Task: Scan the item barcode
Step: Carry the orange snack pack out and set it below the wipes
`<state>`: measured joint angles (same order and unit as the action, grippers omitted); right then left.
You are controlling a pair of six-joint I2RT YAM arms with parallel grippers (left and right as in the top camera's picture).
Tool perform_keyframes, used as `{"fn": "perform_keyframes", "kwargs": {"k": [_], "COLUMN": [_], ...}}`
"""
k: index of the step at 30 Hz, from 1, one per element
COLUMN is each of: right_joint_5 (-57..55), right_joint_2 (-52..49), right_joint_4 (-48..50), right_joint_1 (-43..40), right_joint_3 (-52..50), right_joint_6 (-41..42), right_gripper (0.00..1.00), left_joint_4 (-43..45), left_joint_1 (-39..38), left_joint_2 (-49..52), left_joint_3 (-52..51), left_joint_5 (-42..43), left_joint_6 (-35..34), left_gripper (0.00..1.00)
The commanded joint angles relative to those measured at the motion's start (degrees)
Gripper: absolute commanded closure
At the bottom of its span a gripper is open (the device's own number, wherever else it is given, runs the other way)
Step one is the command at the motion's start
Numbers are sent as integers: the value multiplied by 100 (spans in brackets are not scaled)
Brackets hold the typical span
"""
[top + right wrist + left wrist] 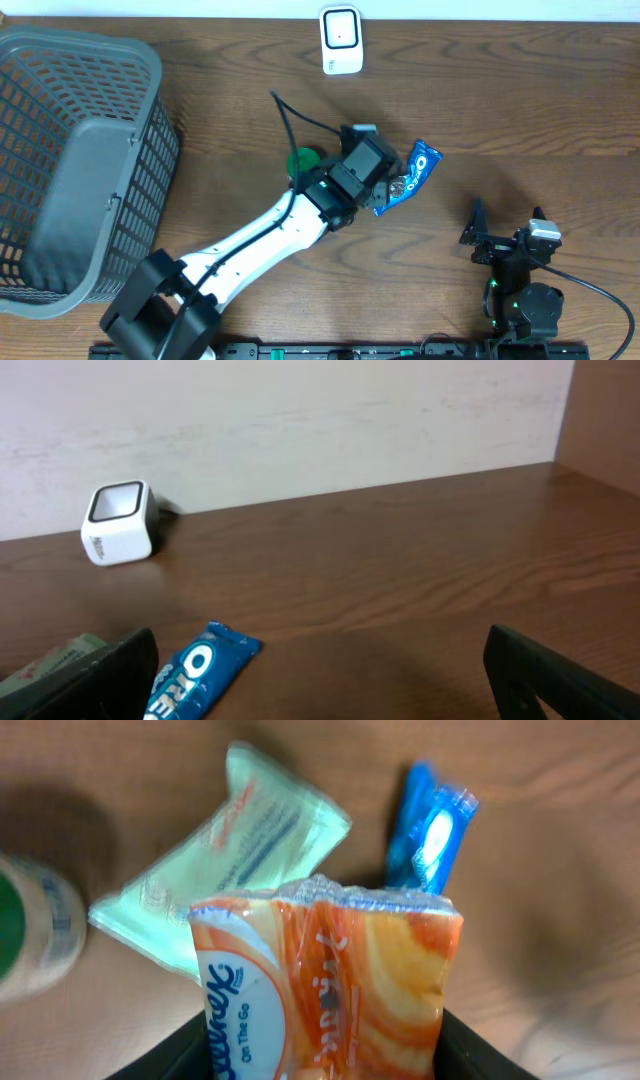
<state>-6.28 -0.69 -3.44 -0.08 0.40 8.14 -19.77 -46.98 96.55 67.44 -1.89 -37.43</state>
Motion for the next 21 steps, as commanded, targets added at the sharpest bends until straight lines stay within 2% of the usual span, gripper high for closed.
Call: {"fn": "perform_keyframes", "kwargs": {"k": [1, 8, 16, 17, 18, 19, 21], "right_joint_5": [-48, -50, -48, -48, -50, -50, -50], "right_joint_2": [28, 28, 28, 28, 28, 28, 28], "right_joint_4": [-20, -20, -20, -20, -20, -20, -20], "right_joint_1": [33, 33, 33, 33, 33, 33, 33], "right_joint_3": [-9, -9, -9, -9, -9, -9, -9], "right_joint_6": [61, 59, 61, 61, 61, 61, 61], "right_gripper": [1, 1, 1, 1, 1, 1, 1], "left_joint_4": [-468, -1281, -1150, -1154, -1167, -1169, -1224], "left_joint_1": [-157, -203, -203, -203, -203, -203, -201], "left_joint_2": [57, 306, 1032, 1088, 1093, 1064, 892], "left_joint_3": [105, 103, 103, 103, 103, 109, 151], "left_joint_5": [-177, -2, 592, 599, 592, 595, 549], "left_joint_6": [-4, -227, -232, -232, -227, -177, 81], "left_gripper": [45, 44, 44, 36, 15, 2, 2]}}
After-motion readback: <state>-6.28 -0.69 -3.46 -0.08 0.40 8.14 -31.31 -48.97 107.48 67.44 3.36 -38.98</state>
